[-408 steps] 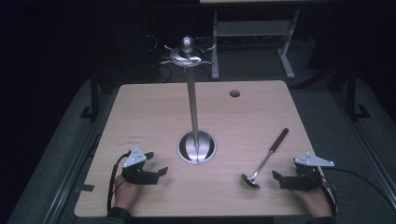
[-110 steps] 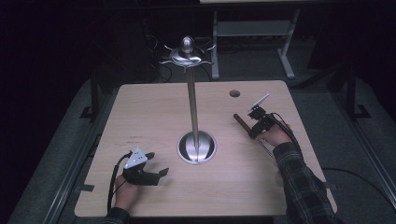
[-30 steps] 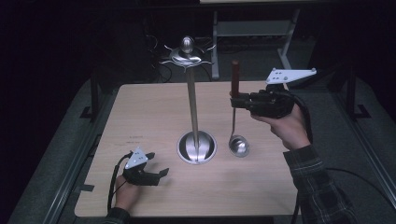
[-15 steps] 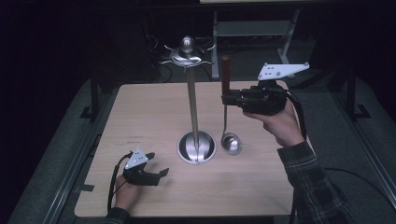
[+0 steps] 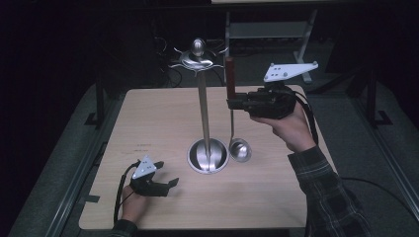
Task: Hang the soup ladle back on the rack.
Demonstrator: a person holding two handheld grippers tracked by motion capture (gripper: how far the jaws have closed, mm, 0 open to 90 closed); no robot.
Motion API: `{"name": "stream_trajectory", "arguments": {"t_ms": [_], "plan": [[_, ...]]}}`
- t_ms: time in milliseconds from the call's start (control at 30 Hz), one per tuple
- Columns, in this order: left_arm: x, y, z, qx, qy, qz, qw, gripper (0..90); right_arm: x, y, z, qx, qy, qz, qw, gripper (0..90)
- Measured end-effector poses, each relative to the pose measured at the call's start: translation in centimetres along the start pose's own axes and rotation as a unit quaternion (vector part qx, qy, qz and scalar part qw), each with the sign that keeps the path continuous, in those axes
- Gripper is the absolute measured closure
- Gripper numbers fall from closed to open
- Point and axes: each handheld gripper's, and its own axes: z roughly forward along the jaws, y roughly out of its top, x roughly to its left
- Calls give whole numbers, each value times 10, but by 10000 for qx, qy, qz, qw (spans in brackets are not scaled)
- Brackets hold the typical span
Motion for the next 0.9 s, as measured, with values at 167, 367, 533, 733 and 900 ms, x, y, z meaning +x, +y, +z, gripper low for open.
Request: {"name": "stream_trajectory", "arguments": {"t_ms": [167,367,533,733,900], "plan": [[0,0,0,-5,-3,-2,10000,142,-1,1,3,25,1,16,10000,737],[0,0,0,-7,-7,-7,10000,142,-1,2,7,53,12,4,10000,737],[0,0,0,-2,-12,9,10000,142,-3,4,12,80,-6,-6,10000,737],[0,0,0,-8,-19,5,10000,142,-7,5,16,137,-2,15,9999,737],[0,0,0,-5,-18,8,10000,142,-9,4,21,157,41,25,9999,736]]}}
